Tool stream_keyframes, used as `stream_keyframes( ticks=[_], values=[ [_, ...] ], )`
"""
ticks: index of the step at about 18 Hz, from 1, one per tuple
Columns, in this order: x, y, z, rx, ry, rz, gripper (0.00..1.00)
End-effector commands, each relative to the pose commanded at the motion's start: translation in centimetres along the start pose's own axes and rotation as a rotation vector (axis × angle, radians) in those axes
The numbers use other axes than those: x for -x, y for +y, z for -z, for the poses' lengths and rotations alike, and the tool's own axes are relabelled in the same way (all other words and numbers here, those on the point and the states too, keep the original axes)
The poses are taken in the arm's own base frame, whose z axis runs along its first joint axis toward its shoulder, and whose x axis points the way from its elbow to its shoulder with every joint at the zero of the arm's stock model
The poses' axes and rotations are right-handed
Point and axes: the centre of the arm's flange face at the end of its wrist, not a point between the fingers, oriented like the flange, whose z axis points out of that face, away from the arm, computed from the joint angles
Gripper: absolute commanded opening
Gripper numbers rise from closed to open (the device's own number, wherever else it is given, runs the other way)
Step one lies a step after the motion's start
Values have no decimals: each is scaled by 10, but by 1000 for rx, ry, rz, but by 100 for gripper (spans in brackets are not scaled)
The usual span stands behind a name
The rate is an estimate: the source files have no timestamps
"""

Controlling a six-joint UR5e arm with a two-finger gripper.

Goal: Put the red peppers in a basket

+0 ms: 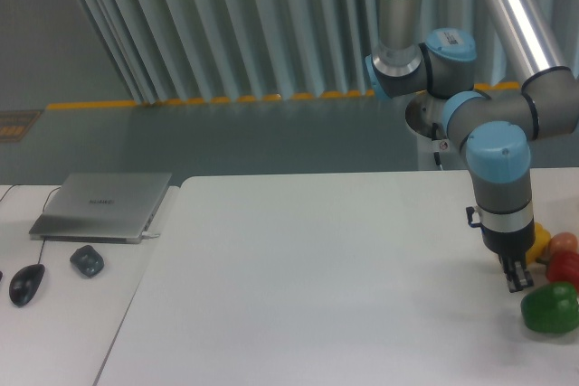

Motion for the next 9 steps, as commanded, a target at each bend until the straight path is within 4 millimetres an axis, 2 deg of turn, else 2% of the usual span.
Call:
stream_keyframes(
  ticks=[4, 9],
  values=[
    [-2, 14, 0, 129, 20, -65, 2],
    [-1, 38, -2, 142, 34, -134, 3]
  ],
)
